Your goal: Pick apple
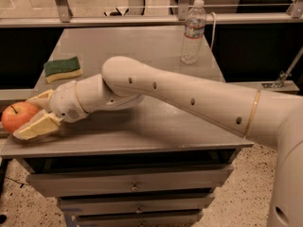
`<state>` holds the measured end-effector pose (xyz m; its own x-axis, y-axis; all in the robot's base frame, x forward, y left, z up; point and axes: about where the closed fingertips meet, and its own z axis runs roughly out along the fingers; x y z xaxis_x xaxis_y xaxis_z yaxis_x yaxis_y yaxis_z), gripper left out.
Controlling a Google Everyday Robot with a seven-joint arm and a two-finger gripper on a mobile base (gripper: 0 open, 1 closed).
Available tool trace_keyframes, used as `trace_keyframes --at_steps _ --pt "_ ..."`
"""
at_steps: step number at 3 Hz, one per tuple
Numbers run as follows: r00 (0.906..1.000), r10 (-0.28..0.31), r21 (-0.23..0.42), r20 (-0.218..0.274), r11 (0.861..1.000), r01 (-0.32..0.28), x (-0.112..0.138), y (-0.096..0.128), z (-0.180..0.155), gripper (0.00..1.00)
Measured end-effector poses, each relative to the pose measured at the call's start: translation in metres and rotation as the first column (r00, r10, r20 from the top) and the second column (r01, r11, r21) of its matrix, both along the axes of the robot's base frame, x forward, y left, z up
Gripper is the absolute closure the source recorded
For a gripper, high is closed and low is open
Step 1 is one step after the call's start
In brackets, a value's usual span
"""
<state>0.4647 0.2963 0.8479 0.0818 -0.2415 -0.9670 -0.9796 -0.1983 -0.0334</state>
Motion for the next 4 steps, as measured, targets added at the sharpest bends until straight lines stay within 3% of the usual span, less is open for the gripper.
trace_keyframes --at_steps 1,2,4 --pt "0.9996 -0.029 0.014 0.001 0.999 0.029 0.001 -0.005 0.003 0.65" --pt "0.9927 -0.116 0.039 0.035 0.993 0.114 0.001 -0.038 0.025 0.96" --pt "0.9578 -0.282 0.053 0.055 0.959 0.279 0.014 -0.105 0.054 1.0"
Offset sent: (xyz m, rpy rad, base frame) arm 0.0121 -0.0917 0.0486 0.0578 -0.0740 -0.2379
